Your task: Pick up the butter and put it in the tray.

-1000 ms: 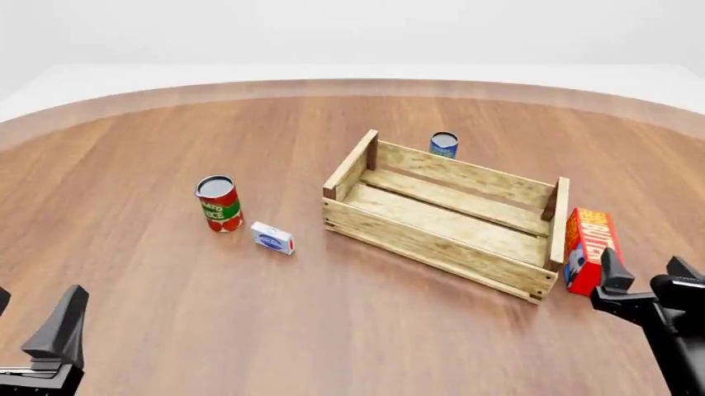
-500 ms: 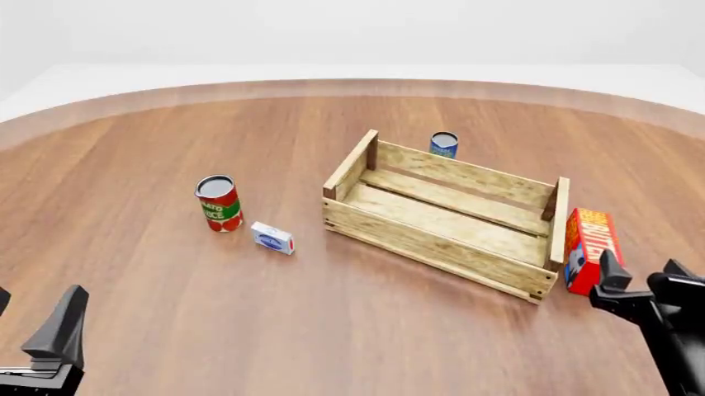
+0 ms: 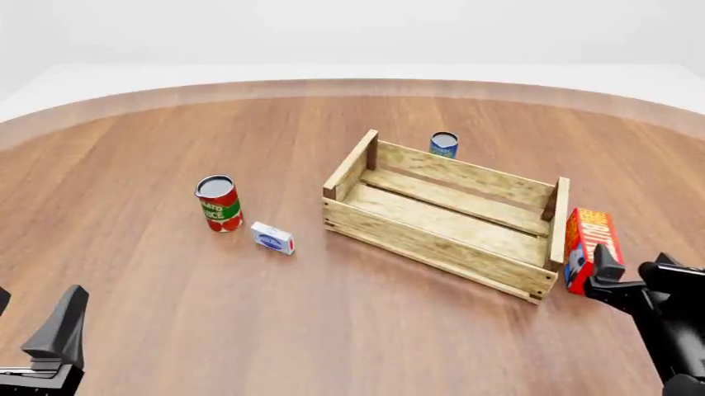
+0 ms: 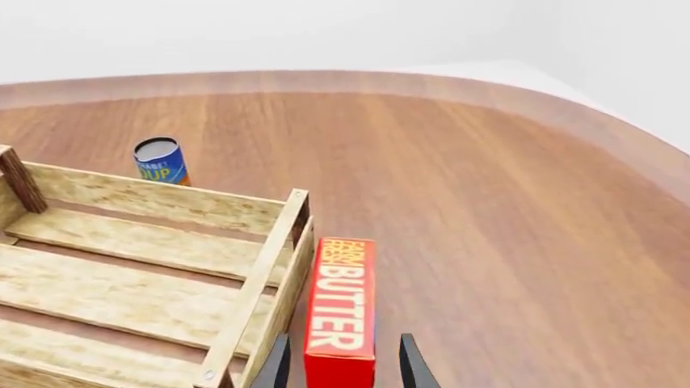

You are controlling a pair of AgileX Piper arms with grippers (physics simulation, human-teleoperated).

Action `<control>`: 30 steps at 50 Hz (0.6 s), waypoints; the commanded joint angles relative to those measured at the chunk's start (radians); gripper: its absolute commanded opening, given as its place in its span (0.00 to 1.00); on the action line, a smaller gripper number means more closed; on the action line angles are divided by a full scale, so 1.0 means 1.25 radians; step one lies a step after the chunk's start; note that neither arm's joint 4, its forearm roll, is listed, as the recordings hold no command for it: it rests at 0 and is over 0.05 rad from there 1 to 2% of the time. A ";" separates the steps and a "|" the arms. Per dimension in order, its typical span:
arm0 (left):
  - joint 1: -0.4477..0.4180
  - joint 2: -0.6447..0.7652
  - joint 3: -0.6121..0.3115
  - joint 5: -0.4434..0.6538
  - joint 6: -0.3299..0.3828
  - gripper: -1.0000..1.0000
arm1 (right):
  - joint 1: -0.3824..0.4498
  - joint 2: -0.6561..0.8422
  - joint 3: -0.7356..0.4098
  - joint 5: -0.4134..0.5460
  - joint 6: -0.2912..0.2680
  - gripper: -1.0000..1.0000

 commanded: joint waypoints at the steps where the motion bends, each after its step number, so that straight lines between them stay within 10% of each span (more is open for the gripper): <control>1: 0.000 0.000 0.000 0.000 0.000 1.00 | 0.000 0.034 -0.024 0.000 -0.002 1.00; 30: 0.000 0.000 0.000 0.000 0.000 1.00 | -0.003 0.137 -0.078 0.000 0.012 1.00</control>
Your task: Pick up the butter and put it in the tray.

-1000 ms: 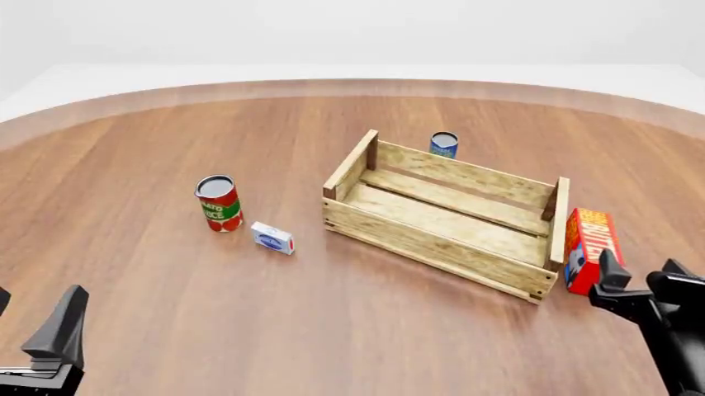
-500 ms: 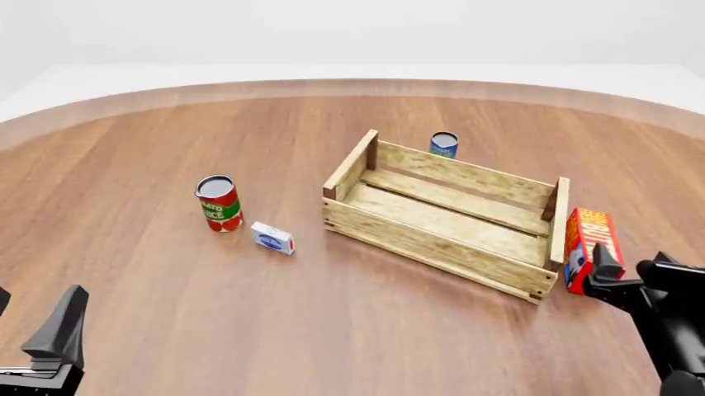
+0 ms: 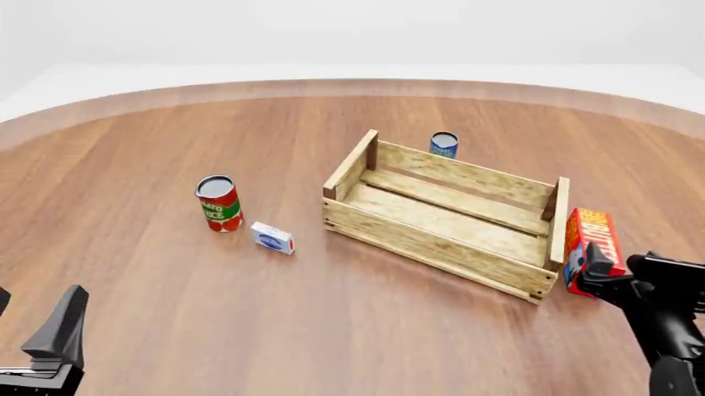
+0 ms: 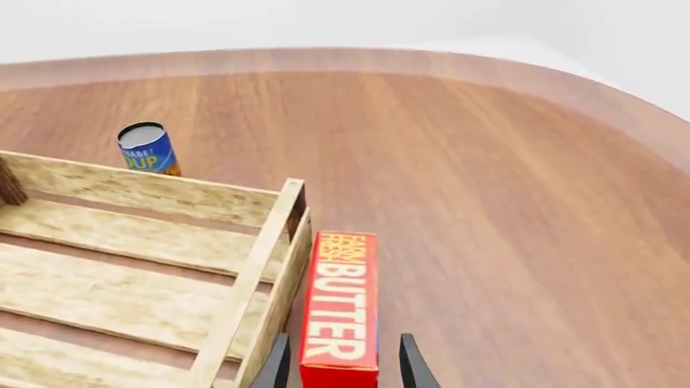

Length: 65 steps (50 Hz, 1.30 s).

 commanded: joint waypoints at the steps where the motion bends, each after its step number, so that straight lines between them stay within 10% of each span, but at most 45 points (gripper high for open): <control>1: 0.000 0.000 0.000 0.000 0.000 1.00 | -0.001 0.039 -0.021 0.000 0.004 1.00; 65: 0.000 0.000 0.000 0.000 0.000 1.00 | -0.008 0.247 -0.113 0.000 -0.011 1.00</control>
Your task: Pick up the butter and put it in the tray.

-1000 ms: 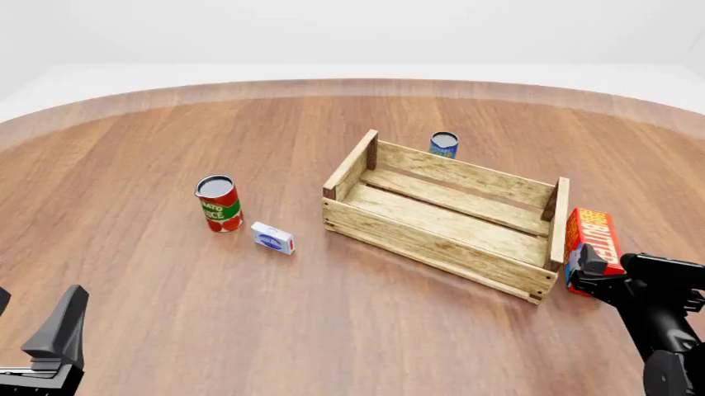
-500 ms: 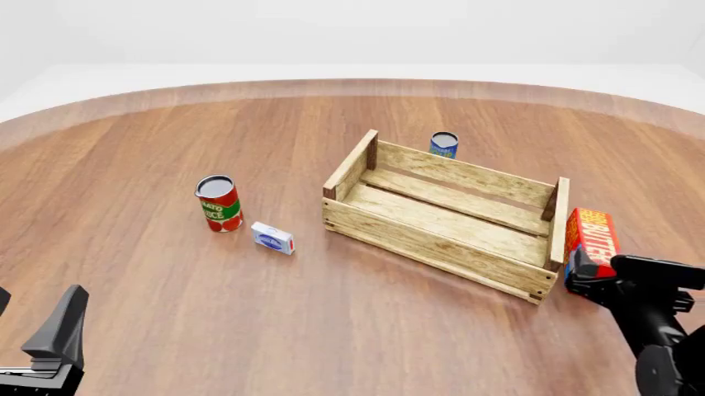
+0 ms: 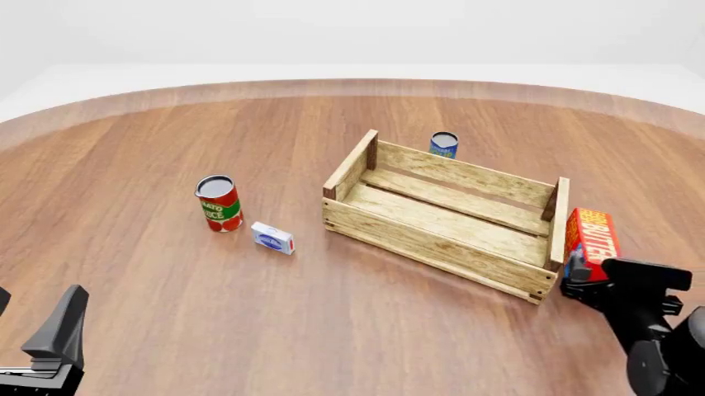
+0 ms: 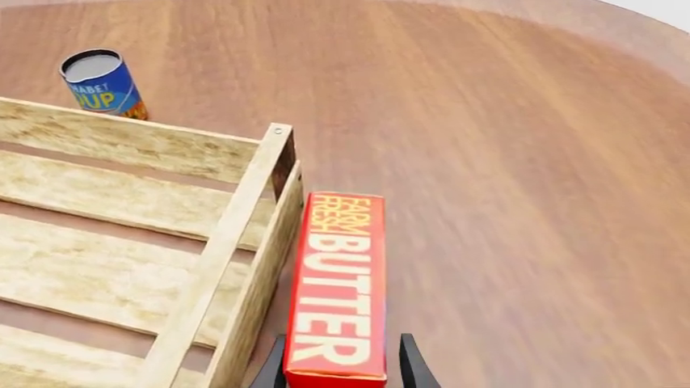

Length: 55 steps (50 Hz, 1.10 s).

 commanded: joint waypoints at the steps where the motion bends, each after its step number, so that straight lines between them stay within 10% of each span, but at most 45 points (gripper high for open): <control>1: 0.000 0.000 0.000 0.000 0.000 1.00 | -0.001 0.045 -0.021 0.000 0.007 1.00; 4: 0.000 0.000 0.000 0.000 0.000 1.00 | 0.010 0.038 -0.015 0.000 0.024 1.00; 5: 0.000 0.000 0.000 0.000 0.000 1.00 | 0.014 0.032 -0.012 0.000 0.031 0.00; 55: 0.000 0.000 0.000 0.000 0.000 1.00 | 0.005 -0.179 0.099 0.000 0.018 0.00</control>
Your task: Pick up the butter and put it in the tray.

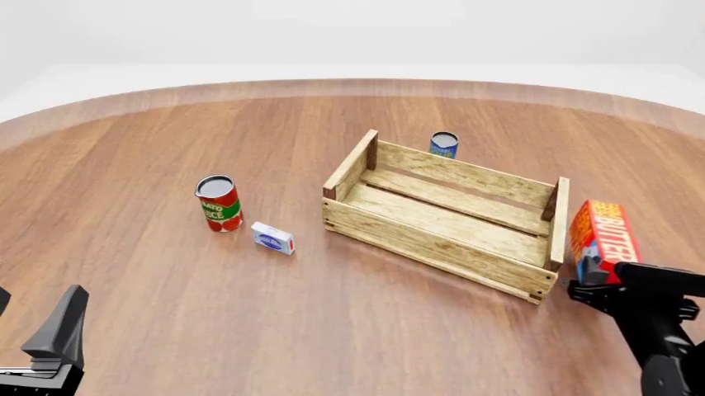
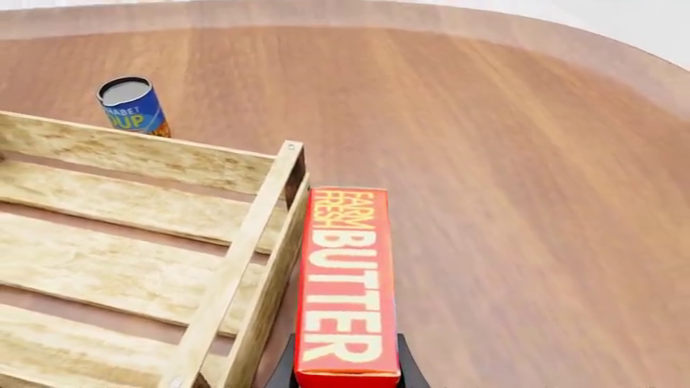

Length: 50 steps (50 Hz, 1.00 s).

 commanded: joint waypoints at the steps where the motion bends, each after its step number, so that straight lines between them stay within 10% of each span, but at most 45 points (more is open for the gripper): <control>1: 0.000 0.000 0.000 0.000 0.000 1.00 | -0.003 -0.061 0.025 -0.004 0.012 0.00; 40: 0.000 0.000 0.000 0.000 0.000 1.00 | 0.000 -0.238 0.132 -0.003 0.000 0.00; 50: 0.000 0.000 0.000 0.000 0.000 1.00 | 0.002 -0.411 0.135 0.145 -0.005 0.00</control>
